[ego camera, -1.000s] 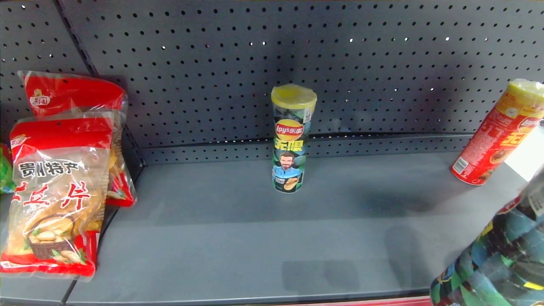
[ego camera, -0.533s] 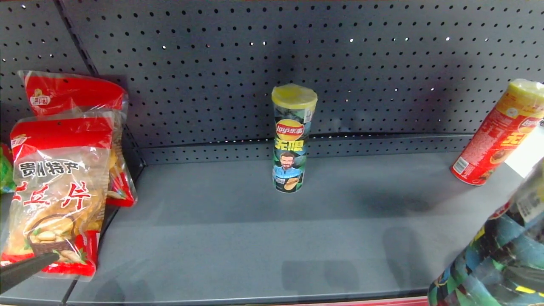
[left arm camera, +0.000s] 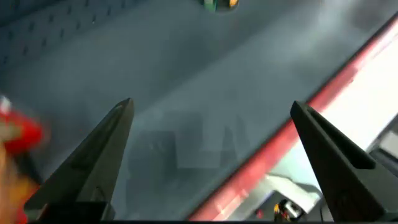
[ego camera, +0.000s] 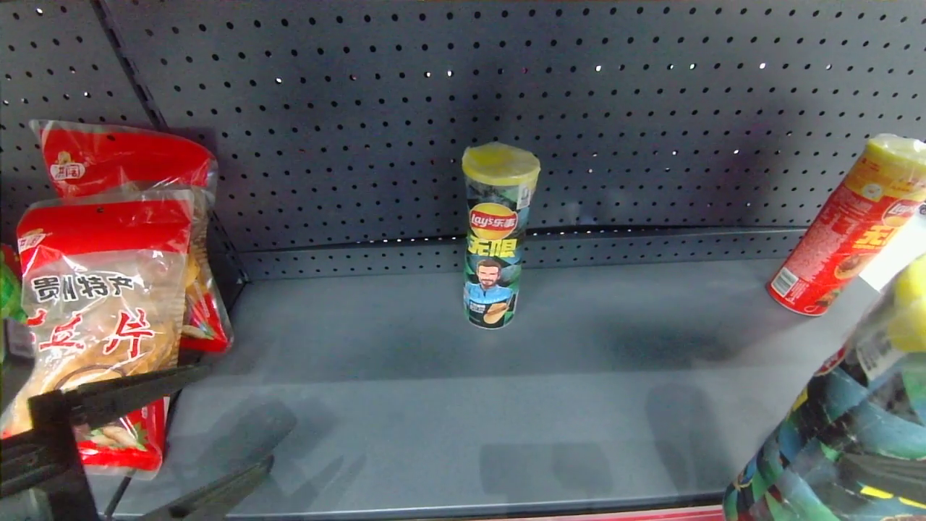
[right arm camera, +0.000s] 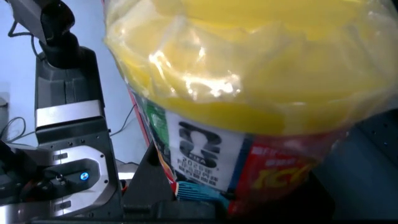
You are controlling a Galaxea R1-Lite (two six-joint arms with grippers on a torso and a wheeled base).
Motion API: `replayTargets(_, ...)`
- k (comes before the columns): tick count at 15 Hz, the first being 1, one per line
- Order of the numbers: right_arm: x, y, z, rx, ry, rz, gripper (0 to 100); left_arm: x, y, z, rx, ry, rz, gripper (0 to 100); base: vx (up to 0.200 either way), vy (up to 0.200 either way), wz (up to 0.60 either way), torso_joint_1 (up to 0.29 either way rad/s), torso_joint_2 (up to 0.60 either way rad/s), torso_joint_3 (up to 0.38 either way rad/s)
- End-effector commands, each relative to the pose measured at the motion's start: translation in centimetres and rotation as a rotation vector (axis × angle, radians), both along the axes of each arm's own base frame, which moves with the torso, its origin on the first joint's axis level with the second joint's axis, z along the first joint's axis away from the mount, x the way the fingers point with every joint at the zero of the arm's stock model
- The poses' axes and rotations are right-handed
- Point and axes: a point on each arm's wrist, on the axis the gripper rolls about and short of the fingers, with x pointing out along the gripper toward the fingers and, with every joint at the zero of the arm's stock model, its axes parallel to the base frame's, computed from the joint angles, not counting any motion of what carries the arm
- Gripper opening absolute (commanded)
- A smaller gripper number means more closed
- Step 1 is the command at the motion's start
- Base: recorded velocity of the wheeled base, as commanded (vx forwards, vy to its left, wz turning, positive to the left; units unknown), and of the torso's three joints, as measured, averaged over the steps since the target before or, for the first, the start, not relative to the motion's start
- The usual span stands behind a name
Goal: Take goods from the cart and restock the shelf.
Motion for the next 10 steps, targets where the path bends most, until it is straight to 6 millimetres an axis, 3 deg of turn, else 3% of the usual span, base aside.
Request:
replayTargets(1, 0.0, 0.0, -0.1, 0.000, 0.002, -0.001, 0, 2.9, -3.1, 0.7, 0.006, 0.007, -0.081, 100, 0.000, 0.000, 0.00, 0.000, 0.00, 0.000)
replayTargets(4, 0.2, 0.1, -0.1, -0.004, 0.005, -0.003, 0, 4.1, -4.6, 0.8, -0.014, -0.016, -0.105, 100, 0.000, 0.000, 0.00, 0.000, 0.00, 0.000)
replayTargets(6, 0.5, 0.4, -0.2, -0.012, 0.014, -0.003, 0, 5.8, -6.1, 0.3, 0.003, 0.022, -0.116, 100, 0.000, 0.000, 0.00, 0.000, 0.00, 0.000)
replayTargets(10, 0.6, 0.5, -0.1, -0.013, 0.015, -0.004, 0, 9.6, -9.7, 1.5, -0.018, 0.029, -0.137, 100, 0.000, 0.000, 0.00, 0.000, 0.00, 0.000)
